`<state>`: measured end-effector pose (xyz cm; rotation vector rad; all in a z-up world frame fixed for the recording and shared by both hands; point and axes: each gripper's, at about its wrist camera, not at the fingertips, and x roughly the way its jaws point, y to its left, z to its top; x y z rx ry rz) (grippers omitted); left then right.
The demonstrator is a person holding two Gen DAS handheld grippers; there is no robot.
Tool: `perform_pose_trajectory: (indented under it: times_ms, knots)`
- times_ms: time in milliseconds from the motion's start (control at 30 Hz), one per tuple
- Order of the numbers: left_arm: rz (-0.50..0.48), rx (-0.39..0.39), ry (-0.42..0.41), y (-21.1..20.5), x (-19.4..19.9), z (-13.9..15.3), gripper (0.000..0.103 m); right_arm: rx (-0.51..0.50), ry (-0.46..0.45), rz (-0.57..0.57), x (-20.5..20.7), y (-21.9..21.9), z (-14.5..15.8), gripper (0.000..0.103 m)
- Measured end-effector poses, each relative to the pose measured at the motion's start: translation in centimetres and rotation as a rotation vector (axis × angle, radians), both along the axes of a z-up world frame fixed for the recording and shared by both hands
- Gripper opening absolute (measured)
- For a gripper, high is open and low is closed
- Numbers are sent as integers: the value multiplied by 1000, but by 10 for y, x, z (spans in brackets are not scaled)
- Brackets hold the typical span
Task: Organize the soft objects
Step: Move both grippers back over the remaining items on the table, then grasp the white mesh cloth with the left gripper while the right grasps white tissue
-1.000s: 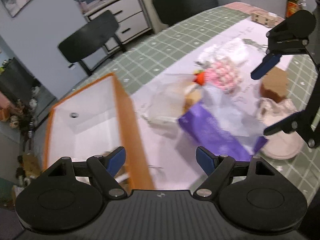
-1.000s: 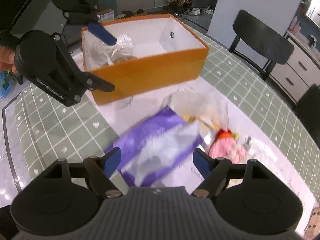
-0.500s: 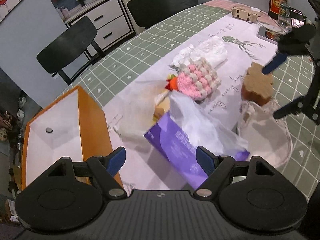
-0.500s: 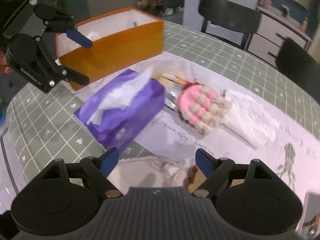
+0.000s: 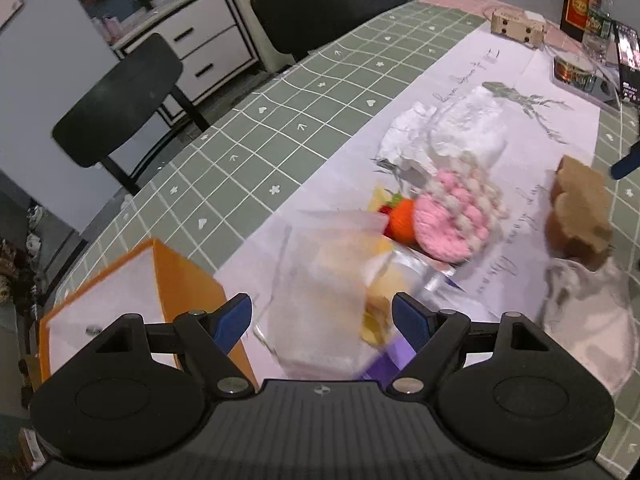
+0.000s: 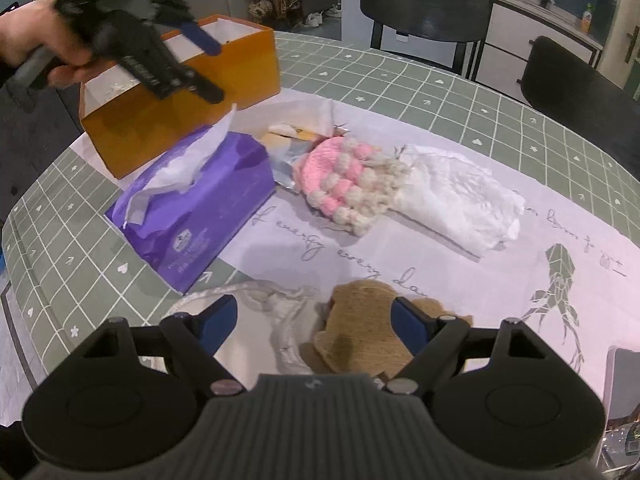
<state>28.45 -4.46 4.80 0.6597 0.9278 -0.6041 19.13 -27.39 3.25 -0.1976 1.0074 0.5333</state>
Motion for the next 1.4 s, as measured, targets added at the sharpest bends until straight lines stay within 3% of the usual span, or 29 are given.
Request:
perform_pose_trajectory:
  times_ms: [333,467,667,800,933,1100,1233,1400]
  knots:
    - [-42,4,172,-7,49,-40,94,-4,11,2,24,-10,0,83]
    - [-16,-53,235,-2,63,-52,94,-4,18,-31,42,-17,-5,83]
    - [-14,-67,272,3,76,-67,98,5,39,-73,63,-24,-15,83]
    - [18,-104,299,9,86,-75,101,-6,54,-81,77,-24,-23,83]
    - [34,-115,337,11,93,-84,102,-42,31,-100,97,-25,-26,93]
    - [111,-125,394,11,103,-89,102,-98,11,-106,130,-24,-31,94]
    - [91,-156,422,13,101,-87,81,-139,0,-88,156,-21,-41,94]
    - [86,-188,426,15,98,-82,49,-204,-65,60,170,-10,-55,95]
